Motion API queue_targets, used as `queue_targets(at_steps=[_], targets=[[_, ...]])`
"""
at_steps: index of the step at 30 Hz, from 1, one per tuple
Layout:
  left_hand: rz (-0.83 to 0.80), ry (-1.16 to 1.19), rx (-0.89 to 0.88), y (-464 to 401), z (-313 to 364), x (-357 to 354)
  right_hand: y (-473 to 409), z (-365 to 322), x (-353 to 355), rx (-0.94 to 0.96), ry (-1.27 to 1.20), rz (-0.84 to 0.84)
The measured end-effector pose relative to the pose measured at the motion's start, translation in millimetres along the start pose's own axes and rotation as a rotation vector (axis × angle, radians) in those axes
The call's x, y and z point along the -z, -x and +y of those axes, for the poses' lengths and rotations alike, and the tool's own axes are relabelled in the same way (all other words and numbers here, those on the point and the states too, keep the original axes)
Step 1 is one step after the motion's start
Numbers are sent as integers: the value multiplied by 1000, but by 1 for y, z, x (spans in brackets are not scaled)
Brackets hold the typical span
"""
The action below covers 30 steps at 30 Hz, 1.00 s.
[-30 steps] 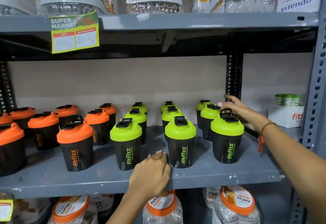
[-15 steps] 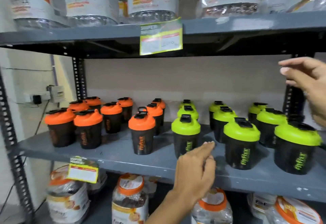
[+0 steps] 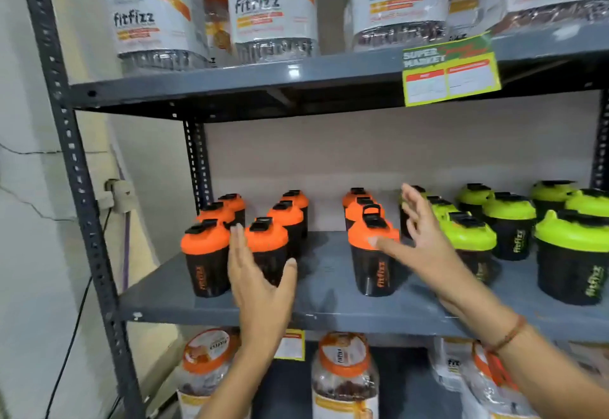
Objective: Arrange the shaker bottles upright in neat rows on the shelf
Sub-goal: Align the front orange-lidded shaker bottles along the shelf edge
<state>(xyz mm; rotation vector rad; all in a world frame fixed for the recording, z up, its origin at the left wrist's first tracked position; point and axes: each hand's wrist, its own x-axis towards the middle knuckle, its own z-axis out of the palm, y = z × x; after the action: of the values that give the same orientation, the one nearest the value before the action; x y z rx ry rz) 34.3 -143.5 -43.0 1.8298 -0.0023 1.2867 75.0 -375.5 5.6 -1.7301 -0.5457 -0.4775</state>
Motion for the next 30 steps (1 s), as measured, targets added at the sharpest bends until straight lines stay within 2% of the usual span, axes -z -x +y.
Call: queue_targets(at_steps=[4, 7, 12, 16, 23, 30], targets=[[-136, -59, 179, -9, -47, 20, 13, 32, -42, -162, 113, 123], [-307, -26, 258, -22, -67, 23, 14, 46, -52, -244, 128, 179], [-455, 35, 372, -44, -83, 17, 7, 55, -49, -314, 179, 130], [-499, 36, 390, -51, -89, 10, 5, 61, -45, -347, 222, 105], [-493, -47, 288, -47, -92, 5, 8, 60, -48, -313, 223, 96], [-508, -26, 275, -46, -94, 5, 8, 64, -47, -276, 227, 74]])
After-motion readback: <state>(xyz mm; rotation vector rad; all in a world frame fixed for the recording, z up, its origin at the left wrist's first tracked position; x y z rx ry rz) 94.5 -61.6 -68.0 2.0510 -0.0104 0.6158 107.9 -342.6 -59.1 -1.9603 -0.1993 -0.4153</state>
